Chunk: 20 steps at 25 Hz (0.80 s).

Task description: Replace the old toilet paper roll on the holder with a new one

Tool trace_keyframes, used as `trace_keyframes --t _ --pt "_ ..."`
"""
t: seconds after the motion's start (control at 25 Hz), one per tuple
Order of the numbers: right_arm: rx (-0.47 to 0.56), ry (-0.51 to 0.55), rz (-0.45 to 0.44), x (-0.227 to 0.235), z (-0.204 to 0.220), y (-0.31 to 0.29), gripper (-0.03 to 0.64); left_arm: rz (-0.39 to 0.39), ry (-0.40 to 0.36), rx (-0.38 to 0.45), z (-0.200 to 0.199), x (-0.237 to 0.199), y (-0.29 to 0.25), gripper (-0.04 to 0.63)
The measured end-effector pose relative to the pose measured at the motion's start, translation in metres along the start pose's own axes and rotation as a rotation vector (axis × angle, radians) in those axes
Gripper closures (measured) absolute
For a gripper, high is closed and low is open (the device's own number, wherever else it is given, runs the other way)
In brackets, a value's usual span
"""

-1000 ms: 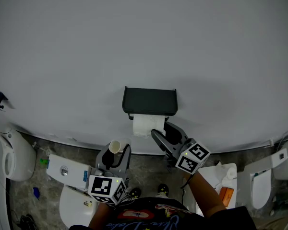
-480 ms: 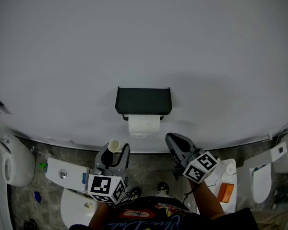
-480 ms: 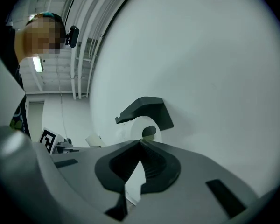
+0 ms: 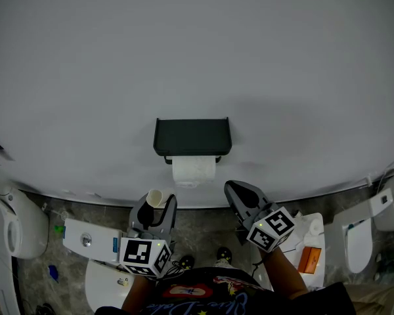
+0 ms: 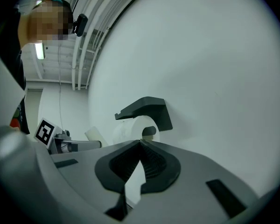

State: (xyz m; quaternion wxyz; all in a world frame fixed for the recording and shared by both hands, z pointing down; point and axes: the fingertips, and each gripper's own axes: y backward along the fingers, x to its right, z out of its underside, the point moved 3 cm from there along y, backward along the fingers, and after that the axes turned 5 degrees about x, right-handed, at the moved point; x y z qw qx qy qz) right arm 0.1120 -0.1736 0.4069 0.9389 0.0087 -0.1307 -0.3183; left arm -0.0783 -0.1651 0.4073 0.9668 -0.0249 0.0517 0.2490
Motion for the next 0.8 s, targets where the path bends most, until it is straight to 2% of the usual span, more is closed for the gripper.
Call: trace_keyframes --t 0.8 --pt "0.031 0.016 0.006 -0.0003 -0.0102 0.0033 0.603 -0.003 0.001 -0.006 0.0020 0.0031 -0.0020 0.413"
